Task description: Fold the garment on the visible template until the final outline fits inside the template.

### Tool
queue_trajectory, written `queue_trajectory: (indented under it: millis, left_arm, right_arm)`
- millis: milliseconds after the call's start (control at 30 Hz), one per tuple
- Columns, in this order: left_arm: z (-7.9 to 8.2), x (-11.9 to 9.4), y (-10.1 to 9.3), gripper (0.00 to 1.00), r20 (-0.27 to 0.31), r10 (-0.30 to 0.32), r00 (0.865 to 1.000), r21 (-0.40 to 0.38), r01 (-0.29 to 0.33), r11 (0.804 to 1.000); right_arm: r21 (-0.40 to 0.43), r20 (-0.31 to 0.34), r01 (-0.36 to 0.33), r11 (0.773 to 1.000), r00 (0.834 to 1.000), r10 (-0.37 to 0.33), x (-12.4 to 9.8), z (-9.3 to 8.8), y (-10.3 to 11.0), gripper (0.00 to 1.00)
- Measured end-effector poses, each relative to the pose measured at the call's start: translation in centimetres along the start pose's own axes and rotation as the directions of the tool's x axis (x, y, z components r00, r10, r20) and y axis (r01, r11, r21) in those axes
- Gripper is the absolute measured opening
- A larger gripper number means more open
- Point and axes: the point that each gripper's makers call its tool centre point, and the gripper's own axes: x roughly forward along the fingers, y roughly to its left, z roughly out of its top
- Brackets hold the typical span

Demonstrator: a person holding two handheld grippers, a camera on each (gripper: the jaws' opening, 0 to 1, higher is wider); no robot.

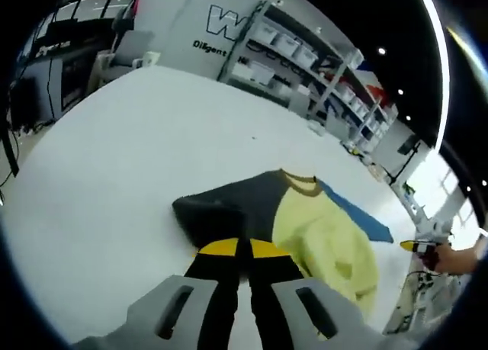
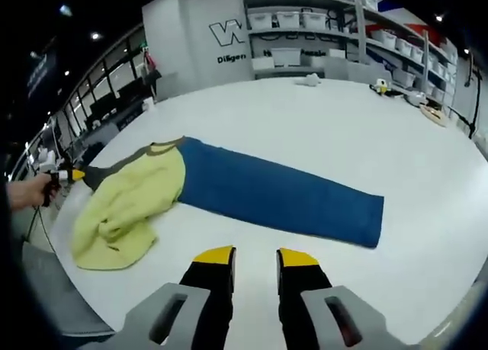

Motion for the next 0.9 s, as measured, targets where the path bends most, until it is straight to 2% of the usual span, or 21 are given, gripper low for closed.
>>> queue_trajectory:
  millis: [33, 133, 267, 400, 533, 733, 833, 900]
  left_arm:
    - [0.3, 0.2, -1.2, 0.0, 0.011, -0.019, 1.0, 0.011, 0.019, 1.0]
    - [1.0, 1.3, -3.4, 0.0, 0.032, -0.067, 0.997, 0.024, 0.066, 0.998]
    - [1.0, 2.8, -7.1, 0.0, 0.017, -0.132, 0.991, 0.063, 0.131, 0.989]
    - [0.1, 4.2, -9.5, 0.0, -0.019, -0.169, 0.985, 0.098, 0.17, 0.981]
    - [-1.3, 5.9, -11.8, 0.0, -0.05, -0.199, 0.979, 0.092, 0.202, 0.975]
    - [-4.0, 7.8, -13.8, 0.02, -0.113, -0.214, 0.97, 0.088, 0.225, 0.97]
    - [-4.3, 7.3, -14.7, 0.05, -0.114, -0.244, 0.963, 0.094, 0.255, 0.962]
    - [-4.3, 6.7, -14.7, 0.06, -0.116, -0.248, 0.962, 0.133, 0.263, 0.956]
  right_arm:
    - [0.005, 0.003, -0.003, 1.0, 1.0, 0.003, 0.0, 0.1, 0.1, 0.15]
    - [0.0, 0.002, -0.009, 1.0, 1.0, 0.009, 0.2, 0.0, 0.5, 0.14]
    - [-0.003, 0.004, -0.018, 1.0, 1.0, 0.018, 0.2, 0.1, 0.9, 0.14]
    - [0.001, 0.003, -0.021, 1.0, 1.0, 0.021, 0.2, 0.0, 0.7, 0.13]
    - [0.005, -0.003, -0.016, 1.0, 1.0, 0.016, 0.0, -0.5, 0.3, 0.12]
    - [0.015, -0.01, -0.008, 1.0, 1.0, 0.008, -0.4, -1.1, -0.1, 0.12]
    - [0.024, -0.011, -0.003, 1.0, 1.0, 0.004, -0.4, -1.3, -0.4, 0.12]
    - [0.03, -0.012, -0.003, 1.0, 1.0, 0.003, -0.3, -1.5, -0.4, 0.12]
